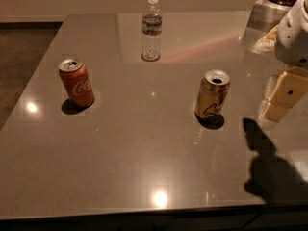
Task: Move orange can near coke can
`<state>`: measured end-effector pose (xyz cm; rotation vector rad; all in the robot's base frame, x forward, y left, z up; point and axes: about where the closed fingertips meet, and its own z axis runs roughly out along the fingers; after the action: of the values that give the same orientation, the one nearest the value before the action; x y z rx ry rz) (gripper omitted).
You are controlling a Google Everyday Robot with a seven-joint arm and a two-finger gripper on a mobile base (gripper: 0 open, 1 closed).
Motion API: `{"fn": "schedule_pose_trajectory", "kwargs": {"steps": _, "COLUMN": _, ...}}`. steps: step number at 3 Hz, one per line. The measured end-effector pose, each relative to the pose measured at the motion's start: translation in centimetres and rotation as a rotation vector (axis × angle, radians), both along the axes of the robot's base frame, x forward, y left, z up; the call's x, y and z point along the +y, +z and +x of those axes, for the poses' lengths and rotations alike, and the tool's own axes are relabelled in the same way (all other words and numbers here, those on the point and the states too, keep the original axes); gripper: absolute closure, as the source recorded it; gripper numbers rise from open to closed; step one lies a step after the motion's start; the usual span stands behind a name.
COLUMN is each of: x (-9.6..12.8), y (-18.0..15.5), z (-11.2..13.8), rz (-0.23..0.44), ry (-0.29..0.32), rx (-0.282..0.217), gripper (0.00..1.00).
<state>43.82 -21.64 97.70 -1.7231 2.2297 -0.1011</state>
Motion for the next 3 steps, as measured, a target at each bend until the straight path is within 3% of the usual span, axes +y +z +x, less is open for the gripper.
{"fn": "schedule_pose_trajectory", "kwargs": {"steps": 1, "x": 0.0, "y": 0.1, "z": 0.0, "rz": 0.001, "ry": -0.001, "rx": -0.003, "gripper": 0.00}}
{"fn": "schedule_pose_trajectory", "kwargs": {"steps": 2, "x": 0.9, "y": -0.4, "z": 0.9, "rz": 0.043, "ry": -0.025, "rx": -0.019, "gripper": 0.00}}
{"fn": "schedule_pose_trajectory", "kwargs": {"steps": 3, "x": 2.9, "y": -1.5, "z": 2.1, "rz": 0.130, "ry": -0.066, "rx": -0.032, "gripper": 0.00}}
